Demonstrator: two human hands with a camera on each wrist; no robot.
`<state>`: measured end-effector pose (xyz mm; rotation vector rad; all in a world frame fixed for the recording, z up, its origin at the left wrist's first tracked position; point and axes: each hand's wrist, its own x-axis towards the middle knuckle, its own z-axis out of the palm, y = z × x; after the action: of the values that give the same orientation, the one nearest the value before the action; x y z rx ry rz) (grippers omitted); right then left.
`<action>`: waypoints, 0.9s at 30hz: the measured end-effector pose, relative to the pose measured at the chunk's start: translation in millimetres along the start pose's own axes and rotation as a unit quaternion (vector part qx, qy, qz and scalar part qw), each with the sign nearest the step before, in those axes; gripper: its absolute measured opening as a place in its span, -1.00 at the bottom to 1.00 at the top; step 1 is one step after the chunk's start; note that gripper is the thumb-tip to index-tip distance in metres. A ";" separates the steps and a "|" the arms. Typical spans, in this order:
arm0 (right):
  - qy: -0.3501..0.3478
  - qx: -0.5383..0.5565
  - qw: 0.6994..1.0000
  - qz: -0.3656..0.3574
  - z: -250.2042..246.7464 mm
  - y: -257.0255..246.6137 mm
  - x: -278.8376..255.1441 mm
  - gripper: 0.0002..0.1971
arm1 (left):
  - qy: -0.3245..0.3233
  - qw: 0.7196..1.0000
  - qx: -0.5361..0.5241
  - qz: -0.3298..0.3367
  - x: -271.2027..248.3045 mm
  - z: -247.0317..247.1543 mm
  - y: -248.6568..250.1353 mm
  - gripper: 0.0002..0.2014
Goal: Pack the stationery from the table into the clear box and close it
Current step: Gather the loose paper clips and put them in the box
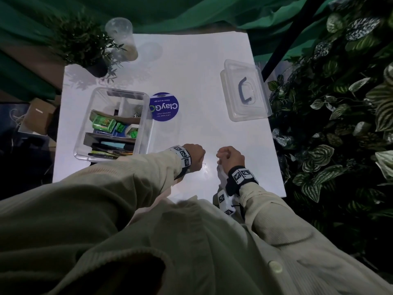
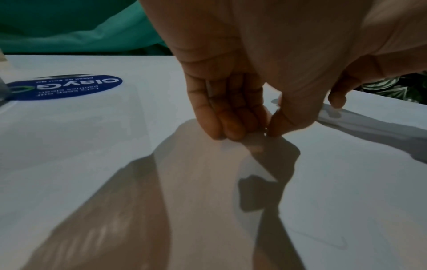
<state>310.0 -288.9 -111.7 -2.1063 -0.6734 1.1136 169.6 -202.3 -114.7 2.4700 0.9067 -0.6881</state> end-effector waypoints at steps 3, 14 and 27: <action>0.000 0.005 1.000 0.001 2.1 -5.8 -0.6 -0.66 | 0.000 0.999 -0.048 -0.020 -3.6 -3.3 -3.3 -0.91; -0.123 0.113 0.986 -0.028 69.0 -148.6 -0.1 -0.86 | 0.339 0.875 -0.291 -0.186 -90.2 -101.0 -124.5 -0.83; -0.097 -0.010 0.991 -0.096 179.1 -232.8 -16.6 -0.83 | 0.337 0.862 -0.271 -0.265 -125.3 -94.6 -198.6 -0.77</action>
<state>117.5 -93.1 -6.1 -1.9185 -0.9598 1.2158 -20.7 -72.4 -9.7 1.9256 1.7839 0.3239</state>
